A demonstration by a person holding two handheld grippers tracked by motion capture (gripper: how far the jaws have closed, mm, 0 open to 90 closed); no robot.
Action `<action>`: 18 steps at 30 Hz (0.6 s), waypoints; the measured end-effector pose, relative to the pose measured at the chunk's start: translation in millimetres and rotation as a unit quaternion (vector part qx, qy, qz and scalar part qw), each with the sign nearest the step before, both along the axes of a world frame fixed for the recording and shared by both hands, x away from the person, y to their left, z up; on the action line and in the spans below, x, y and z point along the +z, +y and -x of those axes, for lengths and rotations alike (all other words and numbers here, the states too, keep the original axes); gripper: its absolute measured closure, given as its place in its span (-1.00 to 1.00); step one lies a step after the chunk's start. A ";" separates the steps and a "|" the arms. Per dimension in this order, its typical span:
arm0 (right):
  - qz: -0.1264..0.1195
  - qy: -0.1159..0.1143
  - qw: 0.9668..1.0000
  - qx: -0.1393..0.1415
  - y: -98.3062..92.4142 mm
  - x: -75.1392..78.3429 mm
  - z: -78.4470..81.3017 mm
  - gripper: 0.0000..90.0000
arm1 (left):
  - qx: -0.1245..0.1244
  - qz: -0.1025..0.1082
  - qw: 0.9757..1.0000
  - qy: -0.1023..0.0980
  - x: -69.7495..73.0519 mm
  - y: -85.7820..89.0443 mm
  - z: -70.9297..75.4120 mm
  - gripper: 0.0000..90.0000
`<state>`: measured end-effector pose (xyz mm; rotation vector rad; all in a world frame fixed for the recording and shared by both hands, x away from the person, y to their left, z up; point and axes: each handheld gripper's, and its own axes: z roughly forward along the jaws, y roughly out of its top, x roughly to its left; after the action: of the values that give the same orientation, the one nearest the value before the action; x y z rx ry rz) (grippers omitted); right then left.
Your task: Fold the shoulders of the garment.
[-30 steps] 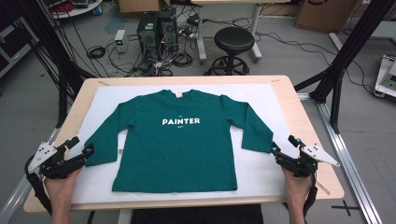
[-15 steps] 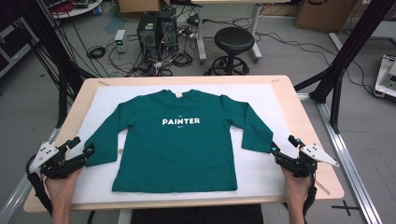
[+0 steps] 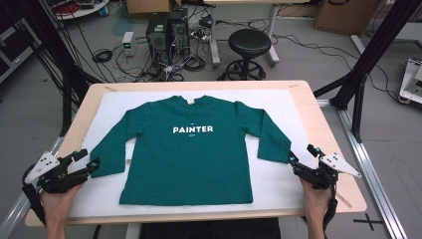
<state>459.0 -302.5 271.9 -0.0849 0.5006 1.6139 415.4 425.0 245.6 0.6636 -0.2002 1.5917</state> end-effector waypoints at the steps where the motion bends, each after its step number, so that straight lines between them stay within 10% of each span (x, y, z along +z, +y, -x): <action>1: 0.000 0.000 1.000 0.000 0.0 0.0 0.0 -0.52 | 0.000 0.000 1.000 0.000 0.0 0.0 0.0 -0.11; 8: -0.002 0.001 1.000 -0.003 0.9 -0.4 0.2 -0.52 | 0.091 -0.037 0.992 0.075 0.0 -14.0 6.5 0.20; 18: -0.001 -0.002 1.000 -0.005 1.0 -0.3 0.1 -0.52 | 0.102 -0.063 0.982 0.147 19.4 -28.7 -12.4 0.21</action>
<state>458.9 -301.5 271.6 -0.0834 0.4964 1.6043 427.8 396.3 264.9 1.0350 -0.0124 1.6614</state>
